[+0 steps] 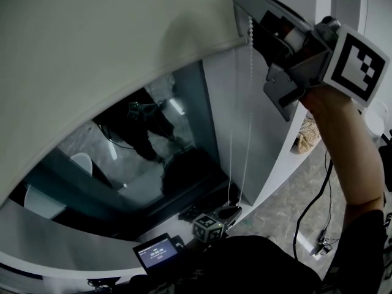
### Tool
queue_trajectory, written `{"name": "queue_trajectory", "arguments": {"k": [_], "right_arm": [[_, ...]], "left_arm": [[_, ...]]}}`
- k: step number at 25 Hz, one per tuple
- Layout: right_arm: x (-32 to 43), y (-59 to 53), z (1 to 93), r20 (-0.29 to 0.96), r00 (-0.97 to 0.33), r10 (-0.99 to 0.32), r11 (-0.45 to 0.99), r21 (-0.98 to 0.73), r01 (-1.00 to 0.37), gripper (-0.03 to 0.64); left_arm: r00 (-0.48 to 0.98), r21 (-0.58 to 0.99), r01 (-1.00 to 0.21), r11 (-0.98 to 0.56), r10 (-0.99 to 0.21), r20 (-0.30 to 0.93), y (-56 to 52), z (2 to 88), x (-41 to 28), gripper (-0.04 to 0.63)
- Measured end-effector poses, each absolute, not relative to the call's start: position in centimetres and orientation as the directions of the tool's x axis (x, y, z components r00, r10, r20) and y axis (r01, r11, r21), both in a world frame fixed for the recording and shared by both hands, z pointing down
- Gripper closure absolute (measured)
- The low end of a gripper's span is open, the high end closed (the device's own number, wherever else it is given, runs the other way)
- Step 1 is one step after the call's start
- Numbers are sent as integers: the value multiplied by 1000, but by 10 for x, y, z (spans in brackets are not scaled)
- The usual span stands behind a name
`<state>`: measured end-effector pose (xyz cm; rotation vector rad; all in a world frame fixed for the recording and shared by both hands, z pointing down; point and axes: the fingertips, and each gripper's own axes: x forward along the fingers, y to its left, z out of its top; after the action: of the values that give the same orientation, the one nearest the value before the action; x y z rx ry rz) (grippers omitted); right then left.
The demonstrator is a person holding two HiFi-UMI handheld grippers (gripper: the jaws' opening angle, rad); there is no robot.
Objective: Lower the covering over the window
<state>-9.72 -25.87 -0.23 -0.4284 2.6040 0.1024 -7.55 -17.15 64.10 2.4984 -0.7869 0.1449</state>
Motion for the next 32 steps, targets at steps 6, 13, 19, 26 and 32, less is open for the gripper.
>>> {"name": "queue_trajectory", "arguments": {"k": [6,13,19,26,32], "right_arm": [[-98,-244,8,-451,-833,-320,826,298,-479,606],[-75,-259,207,-258,-836,-485,816,212,-539,606],[-50,-260,387,-16,-790,-614,787,70,-613,606],[-50,-225,561,268,-799,-539,830,5,-558,606],[-29,-191,601,341,-823,-454,865,-52,-499,606]], "left_arm": [[756,372,-653,-660,-602,258,-188,617,-95,580],[674,226,-732,-642,-730,112,-187,559,-128,565],[694,231,-698,-677,-720,-12,-184,495,-120,572],[680,168,-668,-725,-686,-261,-195,392,-78,571],[504,19,-825,-565,-751,-427,-201,298,-60,469]]}}
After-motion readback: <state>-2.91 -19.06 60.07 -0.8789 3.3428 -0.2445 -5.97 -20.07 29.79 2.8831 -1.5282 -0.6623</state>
